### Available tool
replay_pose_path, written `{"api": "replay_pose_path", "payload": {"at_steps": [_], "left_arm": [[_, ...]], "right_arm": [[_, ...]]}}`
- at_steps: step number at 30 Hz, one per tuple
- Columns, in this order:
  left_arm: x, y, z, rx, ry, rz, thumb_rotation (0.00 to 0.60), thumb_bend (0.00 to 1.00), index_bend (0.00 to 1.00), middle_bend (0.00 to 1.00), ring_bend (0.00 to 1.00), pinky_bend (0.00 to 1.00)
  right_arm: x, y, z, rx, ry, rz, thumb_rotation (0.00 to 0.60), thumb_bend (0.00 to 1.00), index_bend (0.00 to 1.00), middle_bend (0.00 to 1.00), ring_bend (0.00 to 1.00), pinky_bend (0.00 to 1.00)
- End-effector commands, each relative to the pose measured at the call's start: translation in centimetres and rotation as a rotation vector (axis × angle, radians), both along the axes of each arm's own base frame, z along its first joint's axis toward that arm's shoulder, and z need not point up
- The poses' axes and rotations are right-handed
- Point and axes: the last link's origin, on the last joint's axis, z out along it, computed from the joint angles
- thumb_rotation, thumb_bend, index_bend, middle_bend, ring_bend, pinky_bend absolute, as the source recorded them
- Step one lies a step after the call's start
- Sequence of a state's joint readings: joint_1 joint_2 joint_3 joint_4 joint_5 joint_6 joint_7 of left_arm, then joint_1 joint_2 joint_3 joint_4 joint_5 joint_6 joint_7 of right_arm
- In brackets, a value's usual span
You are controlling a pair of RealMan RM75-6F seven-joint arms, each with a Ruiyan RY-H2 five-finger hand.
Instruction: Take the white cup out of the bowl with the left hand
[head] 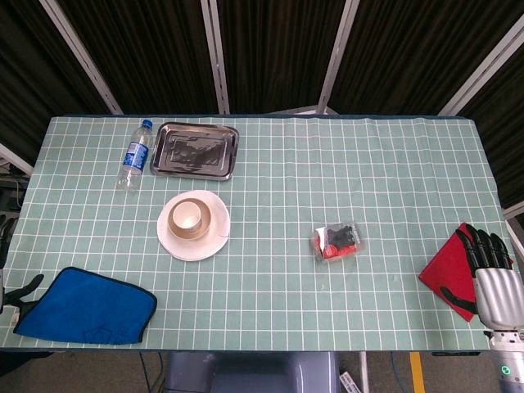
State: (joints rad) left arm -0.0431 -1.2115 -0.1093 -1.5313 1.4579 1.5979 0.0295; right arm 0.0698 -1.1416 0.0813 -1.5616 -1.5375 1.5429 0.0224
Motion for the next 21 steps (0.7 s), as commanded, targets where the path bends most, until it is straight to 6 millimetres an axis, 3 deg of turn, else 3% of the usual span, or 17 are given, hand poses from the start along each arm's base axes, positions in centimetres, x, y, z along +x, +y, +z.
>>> {"api": "replay_pose_path", "payload": {"at_steps": [1,13,18,21], "left_arm": [[0.0,0.0,0.0,-0.001,0.002,-0.001,0.600,0.00,0.00,0.00,0.00,0.00],[0.2,0.6,-0.6,-0.027,0.003,-0.008,0.600,0.00,0.00,0.00,0.00,0.00],[0.9,2.0,-1.2,-0.053,-0.002,-0.022,0.600,0.00,0.02,0.00,0.00,0.00],[1.7,3.4,-1.7,-0.062,0.002,-0.041,0.600,0.00,0.09,0.00,0.00,0.00]], "right_arm": [[0.0,0.0,0.1,-0.001,-0.001,0.001,0.600,0.05,0.01,0.00,0.00,0.00],[0.1,-0.1,-0.2,0.006,0.002,-0.001,0.600,0.05,0.01,0.00,0.00,0.00],[0.1,-0.1,-0.2,0.009,-0.002,-0.002,0.600,0.05,0.01,0.00,0.00,0.00],[0.1,-0.1,-0.2,0.011,-0.007,0.000,0.600,0.05,0.01,0.00,0.00,0.00]]}}
